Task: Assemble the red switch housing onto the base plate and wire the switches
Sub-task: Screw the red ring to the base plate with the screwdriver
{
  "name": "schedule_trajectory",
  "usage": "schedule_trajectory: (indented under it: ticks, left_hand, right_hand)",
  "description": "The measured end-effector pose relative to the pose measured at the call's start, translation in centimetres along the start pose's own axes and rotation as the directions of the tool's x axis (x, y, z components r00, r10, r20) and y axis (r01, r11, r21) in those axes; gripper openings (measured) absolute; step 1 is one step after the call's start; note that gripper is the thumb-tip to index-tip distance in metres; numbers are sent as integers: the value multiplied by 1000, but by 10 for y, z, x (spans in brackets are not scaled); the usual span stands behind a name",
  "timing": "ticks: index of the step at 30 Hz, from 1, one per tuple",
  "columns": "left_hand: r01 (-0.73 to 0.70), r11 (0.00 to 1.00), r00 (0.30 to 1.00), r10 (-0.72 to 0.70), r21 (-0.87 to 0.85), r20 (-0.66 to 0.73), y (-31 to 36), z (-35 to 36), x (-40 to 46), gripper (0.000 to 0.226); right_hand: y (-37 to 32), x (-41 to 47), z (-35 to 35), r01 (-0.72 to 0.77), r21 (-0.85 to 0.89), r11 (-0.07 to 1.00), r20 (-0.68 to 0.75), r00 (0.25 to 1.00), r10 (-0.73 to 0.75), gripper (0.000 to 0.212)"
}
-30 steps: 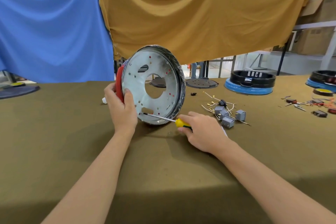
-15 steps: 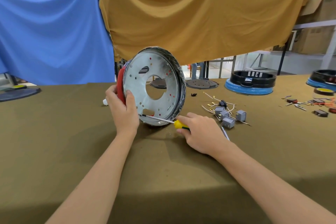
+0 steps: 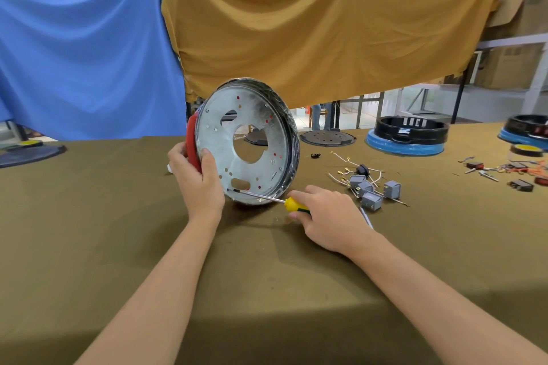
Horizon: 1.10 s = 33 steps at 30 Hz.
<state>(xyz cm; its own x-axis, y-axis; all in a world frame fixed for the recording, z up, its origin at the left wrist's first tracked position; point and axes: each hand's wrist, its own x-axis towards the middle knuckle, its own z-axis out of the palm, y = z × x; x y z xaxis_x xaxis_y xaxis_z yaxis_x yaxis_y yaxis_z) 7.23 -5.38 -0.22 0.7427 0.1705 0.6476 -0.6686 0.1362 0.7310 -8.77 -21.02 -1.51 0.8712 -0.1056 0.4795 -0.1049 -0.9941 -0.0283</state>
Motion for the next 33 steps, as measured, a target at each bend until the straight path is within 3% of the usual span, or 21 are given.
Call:
schedule_trajectory:
  ticks: [8,13,18,22,25,27,30,33]
  left_hand:
    - [-52,999,998,52,12,27,3,0,-2,21]
    - [-119,991,992,116,56,55,5,1,-4,20]
    - [-119,989,993,117,83,32,3,0,-5,19]
    - [-133,985,991,130,110,32,3,0,-5,28]
    - [-132,982,991,130,138,30,1,-3,-4,33]
    - [-124,983,992,121,137,35,1,-4,-5,34]
    - [-145,978,989,138,153,50,1,-4,-6,33]
    - [-124,980,992,119,158,39,2,-5,-6,36]
  right_hand:
    - [-1,-1,-1,10,-23,1000,2,1000,-10,36]
    - [-7,-2,-2,38,-158,987,-68,996,-50,41]
    - [-11,-5,-3,87,-171,981,-83,991,-102,43]
    - [-9,-6,-6,83,16,996,-83,993,-81,47]
    - [-4,-6,-14,48,255,966,-97,995,-24,41]
    - [-2,-7,-17,13,426,905,-71,997,19,33]
    - [1,-7,-21,-115,673,730,47,992,114,19]
    - [5,-6,-23,-224,742,632,185,974,128,27]
